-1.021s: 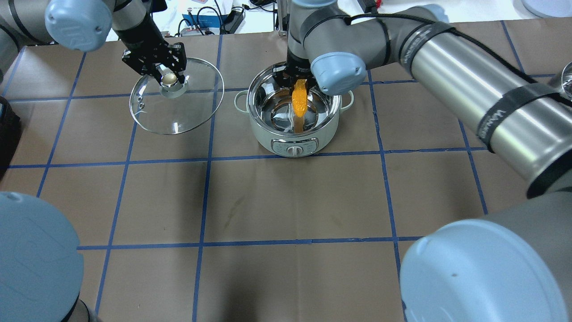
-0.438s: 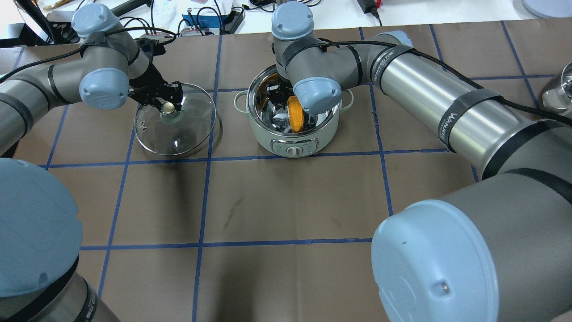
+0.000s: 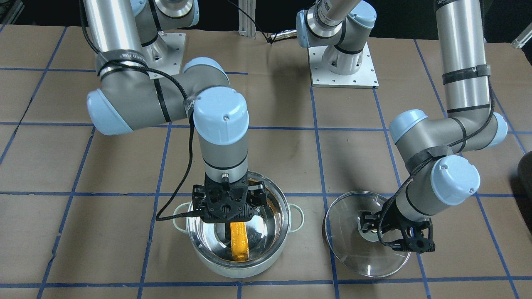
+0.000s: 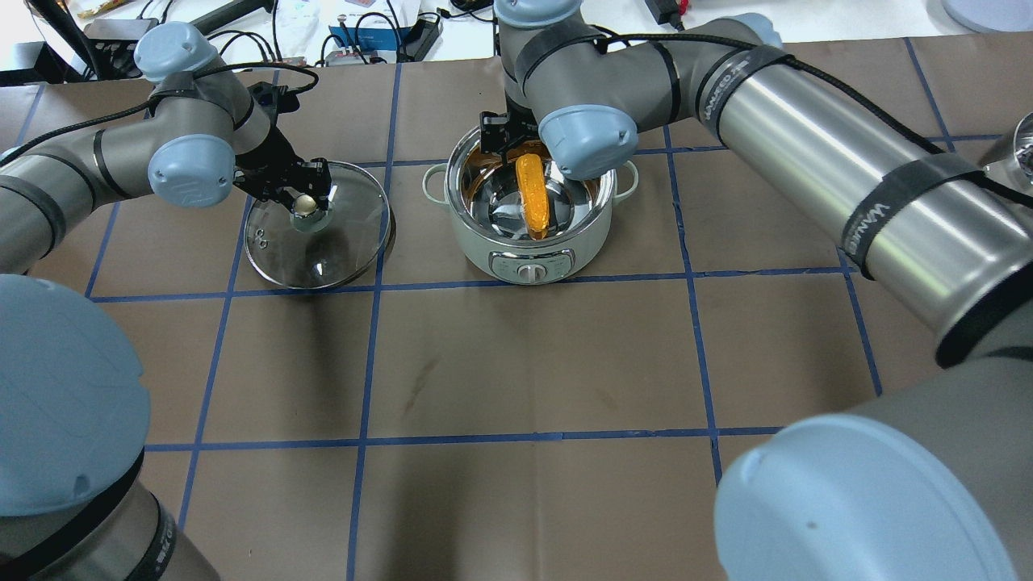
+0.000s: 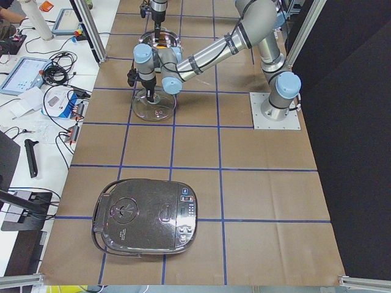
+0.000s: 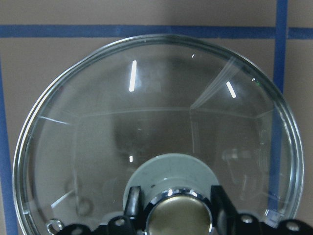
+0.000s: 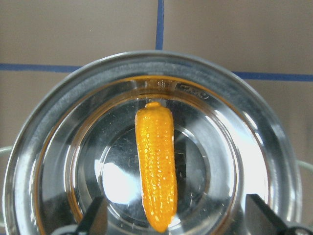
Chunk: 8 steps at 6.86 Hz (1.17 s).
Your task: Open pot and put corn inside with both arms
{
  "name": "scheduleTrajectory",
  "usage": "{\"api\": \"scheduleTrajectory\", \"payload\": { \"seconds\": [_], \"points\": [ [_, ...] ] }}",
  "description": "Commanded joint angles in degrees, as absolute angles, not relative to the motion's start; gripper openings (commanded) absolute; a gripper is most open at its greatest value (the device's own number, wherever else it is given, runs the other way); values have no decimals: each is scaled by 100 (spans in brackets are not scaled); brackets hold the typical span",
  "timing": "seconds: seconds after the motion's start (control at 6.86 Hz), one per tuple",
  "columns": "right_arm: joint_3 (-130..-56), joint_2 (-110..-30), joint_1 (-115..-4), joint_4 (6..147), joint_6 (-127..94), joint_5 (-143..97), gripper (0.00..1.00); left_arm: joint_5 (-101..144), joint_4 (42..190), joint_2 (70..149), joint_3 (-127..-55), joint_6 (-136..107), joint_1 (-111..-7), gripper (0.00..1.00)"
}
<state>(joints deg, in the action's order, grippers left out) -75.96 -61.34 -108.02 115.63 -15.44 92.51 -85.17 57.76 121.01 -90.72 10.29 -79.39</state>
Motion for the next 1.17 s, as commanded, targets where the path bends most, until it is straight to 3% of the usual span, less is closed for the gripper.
{"api": "scheduleTrajectory", "payload": {
  "seconds": [0.0,0.29,0.58,1.02],
  "points": [
    [-7654,-7158,-10322,10273,-1451,9255,100,-8586,5844,12077,-8888,941,-7945,100],
    [-7847,-8160,-9478,8595,-550,9063,97,-8543,6735,11325,-8868,24,-8286,100],
    [-8592,-8900,-9141,8543,-150,8965,95,-8595,7870,10375,-8790,-123,-8918,100],
    [-8693,-8991,-9211,8613,-220,9044,100,-8780,8647,9607,-8675,-123,-9149,100]
  ]
}}
